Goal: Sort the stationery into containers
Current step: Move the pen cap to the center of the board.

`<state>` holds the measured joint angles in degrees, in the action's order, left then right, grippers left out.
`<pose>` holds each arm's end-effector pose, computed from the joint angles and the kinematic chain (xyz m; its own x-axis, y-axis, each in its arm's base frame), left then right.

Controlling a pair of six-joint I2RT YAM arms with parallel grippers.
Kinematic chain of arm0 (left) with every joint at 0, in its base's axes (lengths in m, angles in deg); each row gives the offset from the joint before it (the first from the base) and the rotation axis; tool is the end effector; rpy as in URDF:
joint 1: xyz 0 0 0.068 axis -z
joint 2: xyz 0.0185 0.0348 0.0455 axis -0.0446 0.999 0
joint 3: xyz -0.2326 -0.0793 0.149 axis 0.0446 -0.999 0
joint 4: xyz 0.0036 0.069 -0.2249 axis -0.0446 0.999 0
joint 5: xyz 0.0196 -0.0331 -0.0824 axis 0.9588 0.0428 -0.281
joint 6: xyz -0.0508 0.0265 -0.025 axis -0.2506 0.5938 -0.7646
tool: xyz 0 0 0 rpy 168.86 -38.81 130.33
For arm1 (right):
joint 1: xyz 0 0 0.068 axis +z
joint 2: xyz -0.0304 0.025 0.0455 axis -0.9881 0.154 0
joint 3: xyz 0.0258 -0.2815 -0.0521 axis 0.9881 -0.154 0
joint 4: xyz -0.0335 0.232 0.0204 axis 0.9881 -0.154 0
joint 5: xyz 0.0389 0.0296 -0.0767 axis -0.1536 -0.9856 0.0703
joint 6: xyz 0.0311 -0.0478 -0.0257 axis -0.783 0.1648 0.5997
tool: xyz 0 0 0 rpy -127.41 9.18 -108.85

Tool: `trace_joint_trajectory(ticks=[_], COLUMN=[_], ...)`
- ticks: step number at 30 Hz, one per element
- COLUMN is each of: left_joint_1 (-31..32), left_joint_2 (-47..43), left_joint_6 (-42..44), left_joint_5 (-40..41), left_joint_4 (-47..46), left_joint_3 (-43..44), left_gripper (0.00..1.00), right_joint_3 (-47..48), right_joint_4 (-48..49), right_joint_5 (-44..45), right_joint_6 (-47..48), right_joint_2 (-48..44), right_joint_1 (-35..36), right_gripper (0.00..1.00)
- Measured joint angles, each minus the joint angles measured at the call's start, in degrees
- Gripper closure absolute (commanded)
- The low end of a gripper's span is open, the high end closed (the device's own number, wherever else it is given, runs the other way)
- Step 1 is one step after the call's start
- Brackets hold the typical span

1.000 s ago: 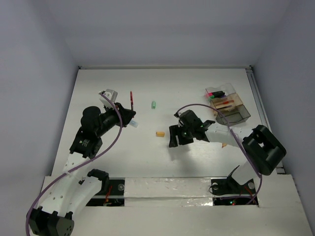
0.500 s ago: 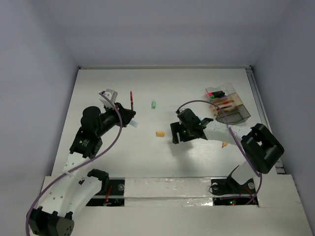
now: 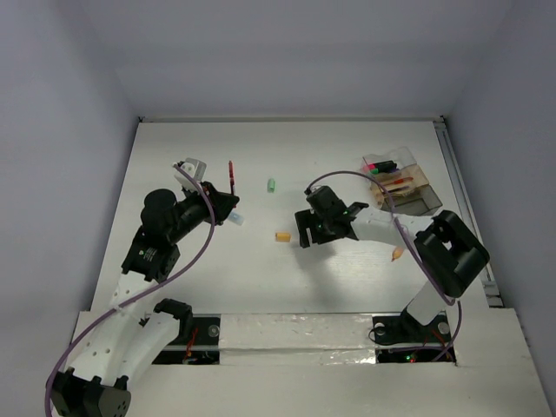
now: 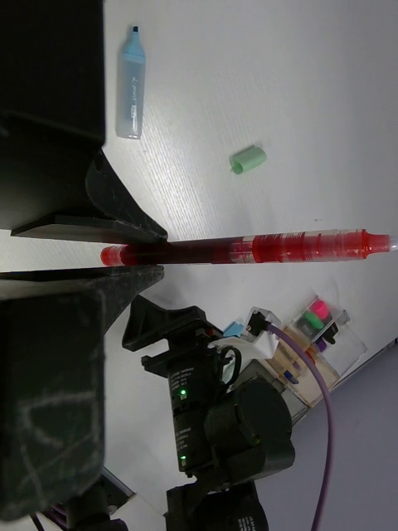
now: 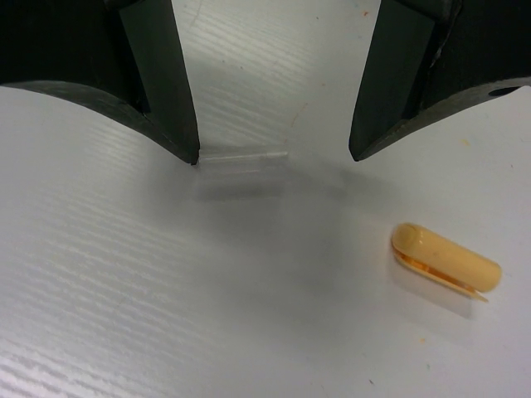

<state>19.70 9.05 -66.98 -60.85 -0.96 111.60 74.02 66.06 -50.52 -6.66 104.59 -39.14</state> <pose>0.1339 -0.0614 0.3474 -0.2288 -0.1990 -0.9529 0.6136 0.7305 -0.2999 0.2284 0.2028 0.1918 -0.8393 -0.2261 -0.4944 -0.3490 0.9214 0.1711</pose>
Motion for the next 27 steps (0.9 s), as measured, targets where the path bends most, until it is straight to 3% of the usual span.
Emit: trace_joint_trajectory(ticks=[12, 18, 27], left_joint_1=[0.0, 0.0, 0.0], left_joint_2=[-0.57, -0.57, -0.98], left_joint_6=[0.0, 0.0, -0.02], left_joint_5=[0.15, 0.15, 0.13], left_joint_4=[0.0, 0.0, 0.0], left_joint_3=[0.0, 0.0, 0.0], left_gripper=[1.0, 1.0, 1.0], right_joint_3=[4.5, 1.79, -2.78], right_joint_4=[2.8, 2.1, 1.73], right_joint_5=[0.46, 3.54, -1.84], right_joint_6=[1.6, -0.26, -3.58], right_joint_2=[4.28, -2.8, -6.4], right_joint_1=[-1.55, -1.55, -1.55], right_gripper=[0.24, 0.34, 0.36])
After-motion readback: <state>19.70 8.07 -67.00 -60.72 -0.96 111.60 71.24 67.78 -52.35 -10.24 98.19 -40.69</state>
